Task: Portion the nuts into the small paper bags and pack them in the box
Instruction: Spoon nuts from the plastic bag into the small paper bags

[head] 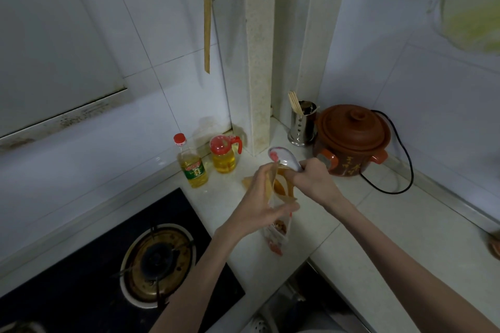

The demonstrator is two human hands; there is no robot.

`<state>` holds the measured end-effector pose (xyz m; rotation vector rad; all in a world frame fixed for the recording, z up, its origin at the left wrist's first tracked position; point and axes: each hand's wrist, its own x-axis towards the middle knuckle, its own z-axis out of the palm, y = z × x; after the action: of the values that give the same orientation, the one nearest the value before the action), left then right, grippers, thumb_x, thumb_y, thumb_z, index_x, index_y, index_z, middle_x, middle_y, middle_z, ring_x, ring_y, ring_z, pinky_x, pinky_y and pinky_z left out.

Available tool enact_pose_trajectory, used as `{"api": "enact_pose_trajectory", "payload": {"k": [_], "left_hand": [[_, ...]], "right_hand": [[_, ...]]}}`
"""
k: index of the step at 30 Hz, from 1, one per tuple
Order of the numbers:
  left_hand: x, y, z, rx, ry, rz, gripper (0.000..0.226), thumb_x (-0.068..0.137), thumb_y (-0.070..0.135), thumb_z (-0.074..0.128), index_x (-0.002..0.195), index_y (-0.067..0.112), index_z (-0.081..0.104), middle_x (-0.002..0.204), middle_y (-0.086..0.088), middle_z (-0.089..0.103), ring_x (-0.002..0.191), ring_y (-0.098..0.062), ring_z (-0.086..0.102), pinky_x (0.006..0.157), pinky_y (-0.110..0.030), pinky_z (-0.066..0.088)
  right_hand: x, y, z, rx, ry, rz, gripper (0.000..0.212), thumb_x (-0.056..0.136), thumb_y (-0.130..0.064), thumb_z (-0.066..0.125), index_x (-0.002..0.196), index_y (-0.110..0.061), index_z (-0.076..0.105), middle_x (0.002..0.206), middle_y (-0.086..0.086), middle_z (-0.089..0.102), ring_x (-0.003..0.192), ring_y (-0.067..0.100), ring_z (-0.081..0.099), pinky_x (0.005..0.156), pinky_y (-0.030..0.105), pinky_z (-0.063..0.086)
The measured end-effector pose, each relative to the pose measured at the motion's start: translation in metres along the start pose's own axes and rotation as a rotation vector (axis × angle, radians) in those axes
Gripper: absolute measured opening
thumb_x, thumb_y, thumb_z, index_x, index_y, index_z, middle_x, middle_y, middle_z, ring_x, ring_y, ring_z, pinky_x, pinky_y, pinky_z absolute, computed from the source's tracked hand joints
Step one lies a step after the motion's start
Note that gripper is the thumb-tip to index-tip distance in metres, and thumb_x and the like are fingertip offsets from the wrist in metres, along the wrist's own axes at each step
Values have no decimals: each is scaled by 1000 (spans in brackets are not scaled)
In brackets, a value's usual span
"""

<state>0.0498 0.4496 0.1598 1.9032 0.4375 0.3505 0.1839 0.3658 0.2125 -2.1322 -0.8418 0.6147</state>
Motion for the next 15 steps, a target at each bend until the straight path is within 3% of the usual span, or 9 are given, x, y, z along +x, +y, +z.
{"api": "enact_pose_trajectory", "payload": {"k": [2,4,6,8,10,13,15], "left_hand": [[0,-1,7,33,61,28,98,60,50,86,134,41,24,130,5,49,119,-11,53,96,-33,50],[4,-5,13,-27,158,52,97,57,33,89,133,31,29,122,0,55,111,-16,60,88,-38,55],[7,-10,12,-64,242,52,82,59,19,82,129,23,40,108,-2,61,95,-20,65,74,-42,57],[9,-15,9,-26,279,81,59,64,19,74,117,24,50,96,3,63,84,-18,64,64,-37,53],[10,-20,7,74,263,95,53,65,26,72,114,29,51,99,5,61,88,-19,62,67,-38,53],[9,-32,5,157,273,85,49,63,31,73,107,30,51,100,5,57,93,-19,58,73,-41,53],[3,-44,2,73,342,32,38,66,26,72,99,27,53,94,3,60,89,-18,59,73,-39,53]], "right_hand": [[-3,-3,2,42,30,-37,29,77,-19,64,52,-11,55,44,-3,43,35,5,35,35,15,24],[-8,-7,3,7,22,-121,34,75,-16,63,46,-15,48,37,-9,38,32,5,36,34,12,22],[-11,-8,3,-68,-1,-187,38,74,-14,62,43,-16,41,36,-7,34,33,7,36,34,14,23],[-11,-1,1,-98,-13,-169,38,74,-14,62,44,-13,39,39,-6,32,34,8,34,34,17,23],[-11,7,0,-116,-39,-135,33,76,-15,61,48,-10,44,42,-4,36,36,8,35,35,17,23],[-13,21,-2,-155,-88,-129,16,84,-23,55,74,-10,56,56,-3,51,48,6,46,45,23,30],[-14,32,-7,-210,-106,-118,10,90,-18,48,98,-12,50,72,5,58,65,18,56,53,32,38]]}}
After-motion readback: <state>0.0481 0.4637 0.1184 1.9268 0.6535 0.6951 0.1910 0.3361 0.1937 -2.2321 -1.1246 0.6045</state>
